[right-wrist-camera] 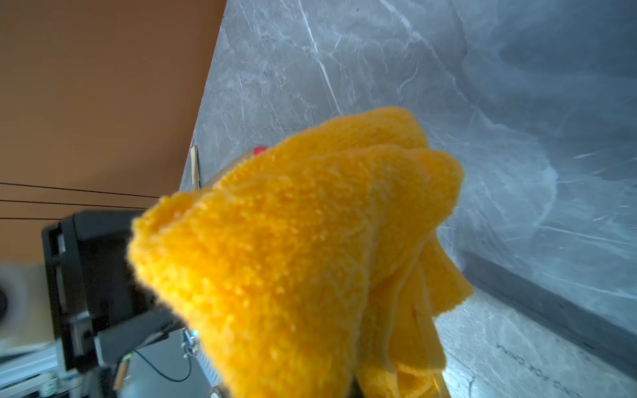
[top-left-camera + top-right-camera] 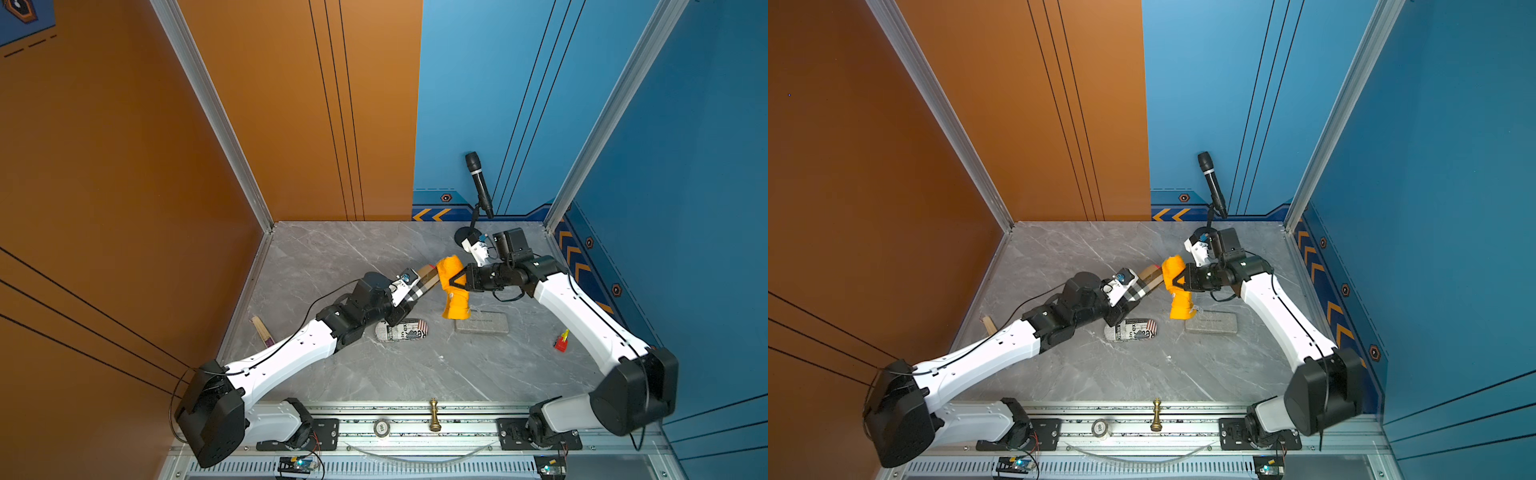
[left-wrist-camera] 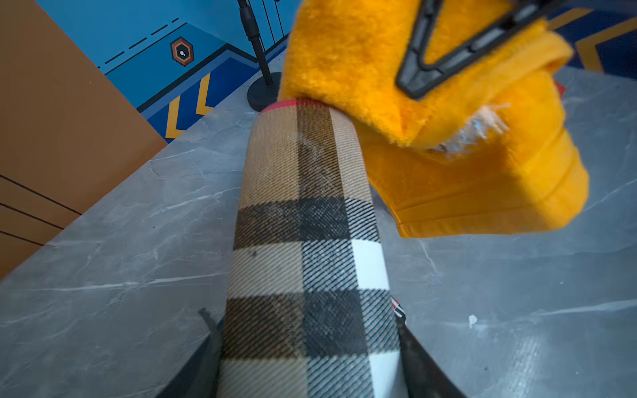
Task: Wipe the eyeglass case
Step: Wipe the dirt from the eyeglass case.
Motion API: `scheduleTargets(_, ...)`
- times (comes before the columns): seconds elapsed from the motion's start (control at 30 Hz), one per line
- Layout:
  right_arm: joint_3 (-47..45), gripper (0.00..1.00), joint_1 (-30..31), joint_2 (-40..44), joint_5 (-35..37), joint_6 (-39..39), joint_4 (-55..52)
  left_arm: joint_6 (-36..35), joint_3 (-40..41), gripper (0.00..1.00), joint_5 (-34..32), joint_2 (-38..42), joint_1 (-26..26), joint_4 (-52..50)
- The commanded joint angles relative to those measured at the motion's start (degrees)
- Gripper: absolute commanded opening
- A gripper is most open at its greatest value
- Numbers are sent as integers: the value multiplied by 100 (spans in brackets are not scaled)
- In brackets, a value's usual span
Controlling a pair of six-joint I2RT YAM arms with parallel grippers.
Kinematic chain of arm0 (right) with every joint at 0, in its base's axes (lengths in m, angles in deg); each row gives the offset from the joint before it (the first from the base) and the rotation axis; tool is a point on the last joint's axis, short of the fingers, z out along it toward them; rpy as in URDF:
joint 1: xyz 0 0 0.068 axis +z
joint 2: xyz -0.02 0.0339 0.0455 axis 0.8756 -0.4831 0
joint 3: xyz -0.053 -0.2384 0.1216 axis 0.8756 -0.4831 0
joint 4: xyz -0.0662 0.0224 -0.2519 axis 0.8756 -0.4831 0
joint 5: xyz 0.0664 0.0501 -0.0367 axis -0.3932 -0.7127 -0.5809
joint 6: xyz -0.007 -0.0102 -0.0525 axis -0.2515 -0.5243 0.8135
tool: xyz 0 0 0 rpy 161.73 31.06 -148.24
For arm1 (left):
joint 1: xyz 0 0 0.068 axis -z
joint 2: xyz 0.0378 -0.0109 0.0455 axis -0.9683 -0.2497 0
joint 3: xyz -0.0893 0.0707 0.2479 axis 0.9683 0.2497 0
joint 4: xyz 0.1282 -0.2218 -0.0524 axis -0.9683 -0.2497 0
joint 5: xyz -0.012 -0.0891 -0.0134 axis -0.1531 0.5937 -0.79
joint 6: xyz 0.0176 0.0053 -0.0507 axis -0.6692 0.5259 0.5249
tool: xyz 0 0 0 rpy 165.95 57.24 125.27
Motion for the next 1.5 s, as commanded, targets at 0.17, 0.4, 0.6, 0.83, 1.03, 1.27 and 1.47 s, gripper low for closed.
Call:
scheduleTargets(0.17,-742,0,1324,1111,913,8,1655,1911,-444,38,3433,-116,-766,293)
scheduleTargets(0.4,-458,0,1492,491,1141,364,1622,2324,-343,37,4154,31,-729,429)
scheduleTargets(0.6,-546,0,1010,681,1387,572,1574,2855,-84,38,4399,247,-801,1064)
scheduleTargets(0.83,-665,0,1861,494,1065,217,2094,3253,-44,38,4598,-2,-813,1599)
scheduleTargets(1.03,-843,0,1335,550,1120,339,1905,3637,101,38,4712,43,-1002,2014)
scheduleTargets(1.27,-726,0,932,628,970,352,1730,3717,180,38,4751,169,-1070,2061)
scheduleTargets(1.47,-680,0,1788,281,714,-37,2336,3776,122,38,4811,42,-1052,2064)
